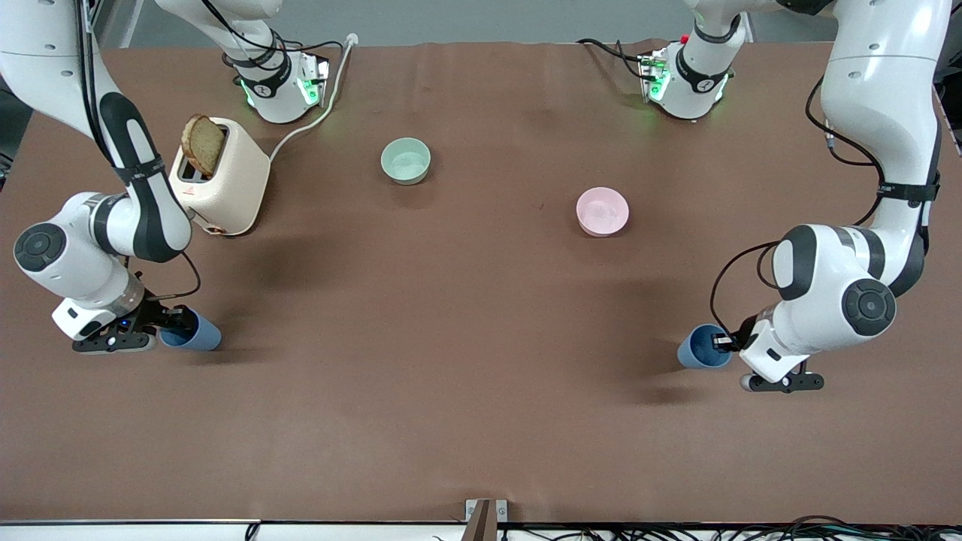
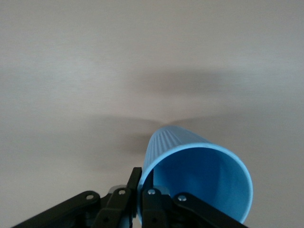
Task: Stack blue cups with both arms
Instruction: 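Carry both blue cups toward the table middle, side by side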
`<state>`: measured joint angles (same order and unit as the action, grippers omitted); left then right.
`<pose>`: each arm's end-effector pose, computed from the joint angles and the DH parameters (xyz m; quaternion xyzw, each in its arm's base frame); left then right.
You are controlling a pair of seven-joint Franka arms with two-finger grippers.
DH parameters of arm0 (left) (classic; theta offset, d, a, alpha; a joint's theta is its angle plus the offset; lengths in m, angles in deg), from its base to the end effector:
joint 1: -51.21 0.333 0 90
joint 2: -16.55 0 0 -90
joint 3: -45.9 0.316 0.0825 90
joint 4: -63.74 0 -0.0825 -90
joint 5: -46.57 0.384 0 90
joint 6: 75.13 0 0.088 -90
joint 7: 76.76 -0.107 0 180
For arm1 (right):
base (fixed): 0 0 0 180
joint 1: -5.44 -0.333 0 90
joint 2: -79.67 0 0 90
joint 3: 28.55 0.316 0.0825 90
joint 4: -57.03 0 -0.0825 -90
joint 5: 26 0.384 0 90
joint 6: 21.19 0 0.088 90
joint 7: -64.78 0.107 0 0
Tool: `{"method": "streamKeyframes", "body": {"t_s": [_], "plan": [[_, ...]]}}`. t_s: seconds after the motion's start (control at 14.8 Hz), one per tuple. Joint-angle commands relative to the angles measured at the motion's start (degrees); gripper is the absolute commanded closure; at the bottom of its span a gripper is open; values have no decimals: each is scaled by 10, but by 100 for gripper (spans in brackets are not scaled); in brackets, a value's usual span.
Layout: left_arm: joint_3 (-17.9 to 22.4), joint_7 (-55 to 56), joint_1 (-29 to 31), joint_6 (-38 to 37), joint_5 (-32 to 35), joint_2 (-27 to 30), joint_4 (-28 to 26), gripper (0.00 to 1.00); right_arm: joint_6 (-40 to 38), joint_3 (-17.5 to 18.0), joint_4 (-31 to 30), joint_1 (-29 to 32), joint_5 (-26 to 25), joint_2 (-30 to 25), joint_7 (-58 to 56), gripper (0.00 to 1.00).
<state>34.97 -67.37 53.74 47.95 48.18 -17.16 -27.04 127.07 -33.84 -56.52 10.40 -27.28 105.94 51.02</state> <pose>0.6880 -0.0822 0.2974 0.9990 0.0162 -0.0133 0.0395 0.6180 -0.1088 0.2479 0.9958 0.0458 0.0672 0.0414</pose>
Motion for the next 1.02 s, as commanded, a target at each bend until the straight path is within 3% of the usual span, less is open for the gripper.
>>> {"method": "streamKeyframes", "body": {"t_s": [0.0, 0.07, 0.14, 0.54, 0.74, 0.95], "plan": [[-55, 94, -5, -15, 1, 23, -4, 100, 7, 3, -10, 4, 2, -4, -7, 75], [-82, 135, -9, -14, 5, 22, -4, 100, 7, 4, -9, 4, 2, -4, -6, 91], [-101, 181, -21, -14, 9, 22, -2, 100, 7, 4, -9, 4, 2, -4, -5, 97], [-99, 366, -182, -7, 10, -11, 29, 100, -7, 5, 7, 1, 2, -7, -1, 99], [-93, 421, -240, -1, 11, -35, 50, 100, -98, 6, 71, -5, 6, -10, 1, 99], [-81, 454, -276, 11, 12, -47, 50, 100, -232, 5, 174, -16, 84, -10, 17, 99]]}}
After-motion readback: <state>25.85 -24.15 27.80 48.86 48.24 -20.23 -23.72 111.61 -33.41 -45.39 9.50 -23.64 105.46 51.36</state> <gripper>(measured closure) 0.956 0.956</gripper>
